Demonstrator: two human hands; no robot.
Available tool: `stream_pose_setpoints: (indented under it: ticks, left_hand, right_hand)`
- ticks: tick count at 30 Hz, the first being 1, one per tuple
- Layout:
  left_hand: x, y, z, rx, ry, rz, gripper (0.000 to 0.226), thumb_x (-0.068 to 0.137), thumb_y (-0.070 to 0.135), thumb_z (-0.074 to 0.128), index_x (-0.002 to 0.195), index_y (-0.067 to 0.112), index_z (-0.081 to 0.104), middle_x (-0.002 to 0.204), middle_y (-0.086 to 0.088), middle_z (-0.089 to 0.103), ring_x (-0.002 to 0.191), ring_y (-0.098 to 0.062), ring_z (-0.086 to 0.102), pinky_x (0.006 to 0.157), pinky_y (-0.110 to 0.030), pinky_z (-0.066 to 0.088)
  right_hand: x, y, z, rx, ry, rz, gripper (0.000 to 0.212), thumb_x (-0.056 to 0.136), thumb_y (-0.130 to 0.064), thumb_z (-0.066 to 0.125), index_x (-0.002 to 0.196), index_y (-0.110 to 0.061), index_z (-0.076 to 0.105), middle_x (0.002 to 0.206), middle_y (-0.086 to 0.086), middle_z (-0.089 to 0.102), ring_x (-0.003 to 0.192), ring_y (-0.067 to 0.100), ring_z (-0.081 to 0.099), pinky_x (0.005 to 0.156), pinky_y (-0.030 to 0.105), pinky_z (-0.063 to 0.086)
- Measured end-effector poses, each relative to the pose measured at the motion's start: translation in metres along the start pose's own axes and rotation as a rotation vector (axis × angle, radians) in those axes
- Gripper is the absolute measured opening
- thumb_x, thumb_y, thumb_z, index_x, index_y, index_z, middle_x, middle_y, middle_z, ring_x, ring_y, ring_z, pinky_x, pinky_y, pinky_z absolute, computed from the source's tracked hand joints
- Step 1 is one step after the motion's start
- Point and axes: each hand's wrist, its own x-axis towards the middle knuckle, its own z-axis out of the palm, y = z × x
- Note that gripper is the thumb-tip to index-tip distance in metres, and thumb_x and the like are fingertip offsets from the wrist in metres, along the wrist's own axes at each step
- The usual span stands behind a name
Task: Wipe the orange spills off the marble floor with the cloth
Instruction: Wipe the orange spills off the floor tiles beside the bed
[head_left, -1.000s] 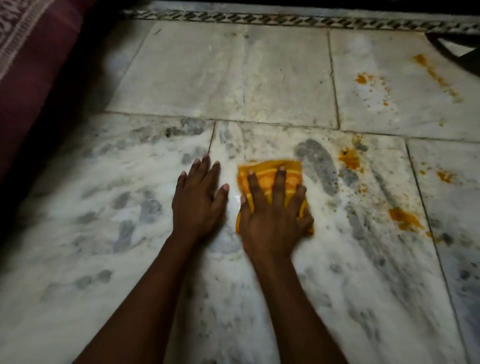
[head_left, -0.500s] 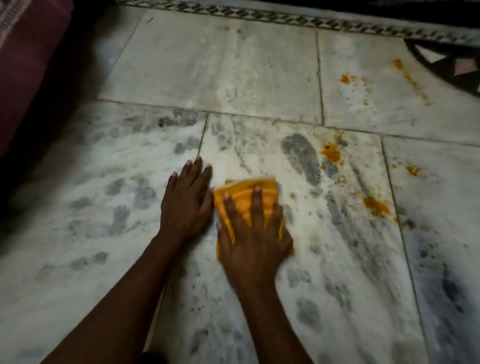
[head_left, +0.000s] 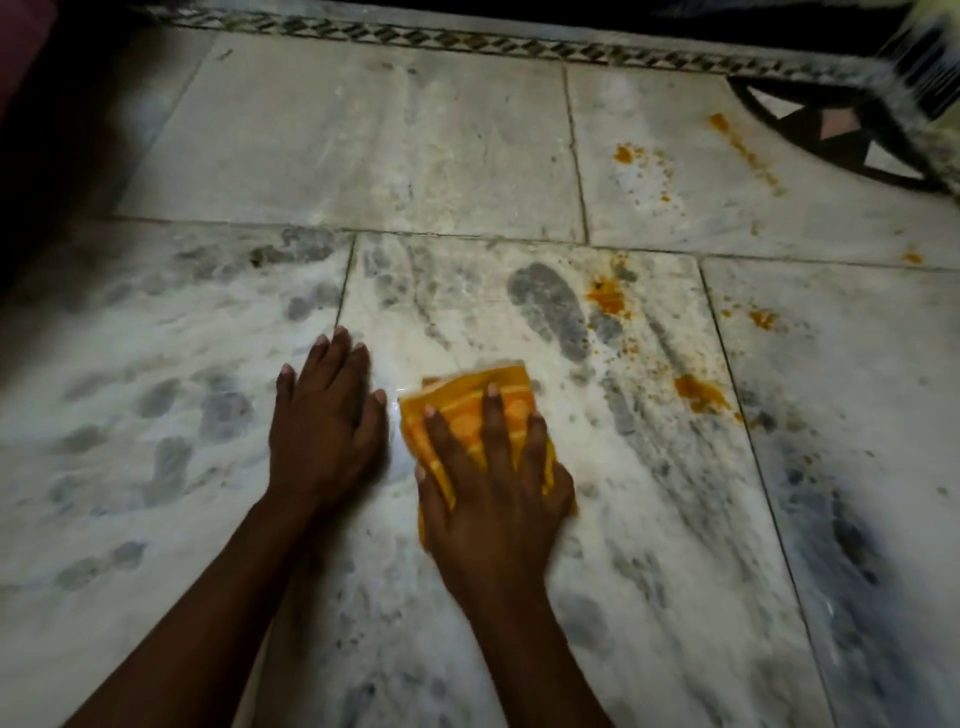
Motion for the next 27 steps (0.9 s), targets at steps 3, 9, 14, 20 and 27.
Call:
stream_pose_setpoints:
  ticks: [3,9,14,20,27]
  left_hand:
    - [0.001,0.015,0.008,-0.038,-0.05,0.082,0.066,0.098,0.047,0.036,0.154,0.016,0.054,0.172,-0.006,0.032,0.161,-0.026,0.026,0.128,-0.059,0.018]
    - [0.013,0.063,0.037,0.035,-0.071,0.108,0.063,0.097,0.036,0.033,0.157,0.028,0.048,0.173,0.002,0.031,0.162,-0.024,0.023,0.127,-0.063,0.011]
    - [0.026,0.072,0.04,0.028,-0.092,0.094,0.069,0.1,0.048,0.029,0.159,0.017,0.045,0.174,-0.005,0.028,0.163,-0.028,0.021,0.127,-0.064,0.012]
    - [0.045,0.103,0.057,0.033,-0.104,0.084,0.07,0.099,0.049,0.031,0.162,0.022,0.039,0.176,-0.002,0.021,0.164,-0.024,0.015,0.13,-0.055,0.006]
    - [0.043,0.132,0.077,0.098,-0.004,-0.033,0.07,0.101,0.046,0.03,0.162,0.012,0.039,0.175,-0.013,0.022,0.163,-0.032,0.016,0.13,-0.058,0.009]
  right_hand:
    - [-0.014,0.045,-0.01,0.002,0.025,0.093,0.056,0.092,-0.067,0.05,0.148,-0.061,0.043,0.171,-0.003,0.029,0.151,0.038,0.037,0.105,0.058,0.032]
    - [0.077,0.065,0.0,-0.016,0.014,0.27,0.058,0.092,-0.065,0.046,0.149,-0.059,0.043,0.173,-0.004,0.024,0.156,0.043,0.023,0.111,0.069,0.022]
    - [0.0,0.099,-0.023,-0.048,0.045,0.023,0.051,0.095,-0.067,0.048,0.145,-0.062,0.046,0.171,-0.005,0.028,0.154,0.034,0.033,0.108,0.057,0.03]
    - [0.072,0.137,-0.01,-0.021,0.038,0.446,0.057,0.095,-0.07,0.039,0.151,-0.065,0.031,0.175,-0.007,0.014,0.159,0.037,0.013,0.112,0.069,0.021]
    - [0.037,0.12,-0.024,-0.057,0.053,0.25,0.055,0.097,-0.068,0.04,0.152,-0.063,0.032,0.175,-0.006,0.017,0.158,0.035,0.023,0.111,0.061,0.026]
